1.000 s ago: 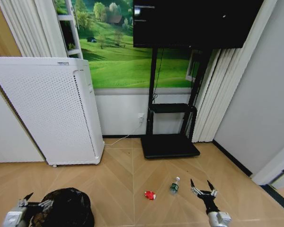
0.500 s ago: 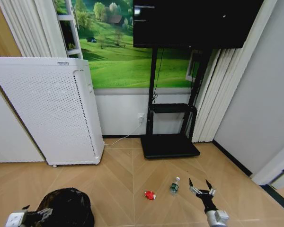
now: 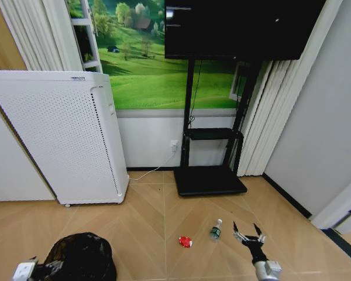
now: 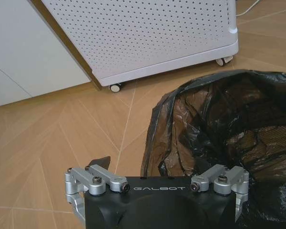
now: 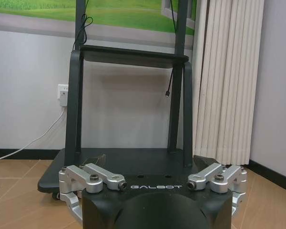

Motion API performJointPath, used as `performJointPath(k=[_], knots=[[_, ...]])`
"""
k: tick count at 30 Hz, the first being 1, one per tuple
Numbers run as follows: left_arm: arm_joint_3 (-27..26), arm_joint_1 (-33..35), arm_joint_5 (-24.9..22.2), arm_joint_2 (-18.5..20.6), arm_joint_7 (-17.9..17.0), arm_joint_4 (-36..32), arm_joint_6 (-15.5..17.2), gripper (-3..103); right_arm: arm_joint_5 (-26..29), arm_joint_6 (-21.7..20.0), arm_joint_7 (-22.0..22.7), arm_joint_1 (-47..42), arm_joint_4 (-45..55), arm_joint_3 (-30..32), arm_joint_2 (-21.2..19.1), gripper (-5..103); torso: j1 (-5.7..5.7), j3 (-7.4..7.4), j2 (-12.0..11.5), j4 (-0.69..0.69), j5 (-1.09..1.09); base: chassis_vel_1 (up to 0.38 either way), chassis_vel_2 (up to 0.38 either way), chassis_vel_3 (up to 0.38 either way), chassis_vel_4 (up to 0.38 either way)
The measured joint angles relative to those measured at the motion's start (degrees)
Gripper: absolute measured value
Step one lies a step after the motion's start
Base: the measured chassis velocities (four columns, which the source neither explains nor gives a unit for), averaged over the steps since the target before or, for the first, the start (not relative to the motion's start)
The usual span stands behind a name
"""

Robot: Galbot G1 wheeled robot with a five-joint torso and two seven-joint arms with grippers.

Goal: Pick up the trash bin and place the garbage on the floor into it.

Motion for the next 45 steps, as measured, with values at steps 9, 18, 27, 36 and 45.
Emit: performJointPath(k=[9, 18, 27, 36, 45], knots=[[3.8, -2.8, 1.2, -0.5, -0.1, 2.5, 0.1, 97, -0.6, 0.0, 0.0, -0.3, 0.2, 0.0, 0.2, 100, 0.00, 0.00, 0.0, 0.00, 0.00, 0.000, 0.000, 0.000, 0.000], [5.3, -3.5, 3.0, -0.8, -0.3, 4.5, 0.1, 98, -0.8, 0.1, 0.1, -0.4, -0.1, 0.2, 0.4, 100, 0.00, 0.00, 0.0, 0.00, 0.00, 0.000, 0.000, 0.000, 0.000], [7.0, -4.9, 4.3, -1.6, -0.5, 7.0, -0.8, 98, -1.1, 0.2, 0.1, -0.4, 0.0, 0.0, 0.5, 100, 0.00, 0.01, 0.0, 0.00, 0.00, 0.000, 0.000, 0.000, 0.000], [7.7, -5.6, 5.1, -2.2, 0.1, 7.8, -2.2, 79, -1.0, 0.2, 0.1, -0.5, -0.1, 0.1, 0.3, 100, 0.00, 0.01, 0.0, 0.00, 0.00, 0.000, 0.000, 0.000, 0.000], [7.6, -5.6, 6.5, -2.3, 0.4, 8.3, -4.1, 46, 2.7, -0.7, 0.1, -0.5, 0.6, -0.4, 0.3, 100, 0.00, 0.01, 0.0, -0.01, 0.00, 0.000, 0.000, 0.000, 0.000]])
